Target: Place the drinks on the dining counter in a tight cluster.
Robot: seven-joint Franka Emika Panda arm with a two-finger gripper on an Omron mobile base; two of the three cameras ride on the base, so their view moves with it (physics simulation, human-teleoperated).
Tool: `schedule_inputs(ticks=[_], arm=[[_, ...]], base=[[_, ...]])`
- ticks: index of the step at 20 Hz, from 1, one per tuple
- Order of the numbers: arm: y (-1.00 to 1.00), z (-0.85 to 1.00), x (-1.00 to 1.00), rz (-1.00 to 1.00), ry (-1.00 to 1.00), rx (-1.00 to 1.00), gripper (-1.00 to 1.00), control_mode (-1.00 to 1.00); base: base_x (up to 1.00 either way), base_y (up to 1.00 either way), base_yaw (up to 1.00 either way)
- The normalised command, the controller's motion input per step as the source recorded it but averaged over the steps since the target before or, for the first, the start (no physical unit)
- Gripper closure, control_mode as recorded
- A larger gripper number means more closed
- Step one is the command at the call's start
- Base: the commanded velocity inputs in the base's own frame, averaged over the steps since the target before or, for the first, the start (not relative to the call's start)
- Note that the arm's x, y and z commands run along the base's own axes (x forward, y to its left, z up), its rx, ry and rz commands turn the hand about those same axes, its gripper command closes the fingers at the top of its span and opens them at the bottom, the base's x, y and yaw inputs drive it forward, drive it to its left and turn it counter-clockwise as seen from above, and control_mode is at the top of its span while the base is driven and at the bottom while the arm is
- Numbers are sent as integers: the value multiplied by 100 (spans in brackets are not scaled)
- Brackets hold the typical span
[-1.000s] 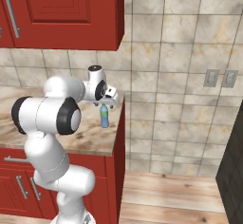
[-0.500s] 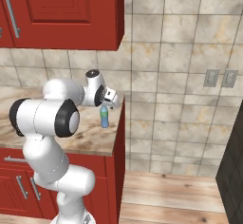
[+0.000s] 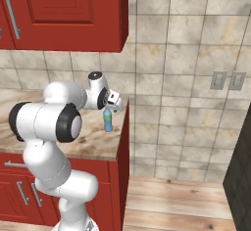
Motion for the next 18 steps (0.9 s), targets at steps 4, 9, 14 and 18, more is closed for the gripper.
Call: schedule_inputs(ticks=[4, 9, 14, 18], arm=[[0, 0, -10, 0, 0, 0, 100, -100], [0, 0, -4, 0, 0, 0, 100, -100], [0, 0, -3, 0, 0, 0, 100, -100], [0, 11, -9, 0, 0, 0, 100, -100]], base=[[0, 0, 0], [0, 0, 0], [0, 0, 0], [0, 0, 0]])
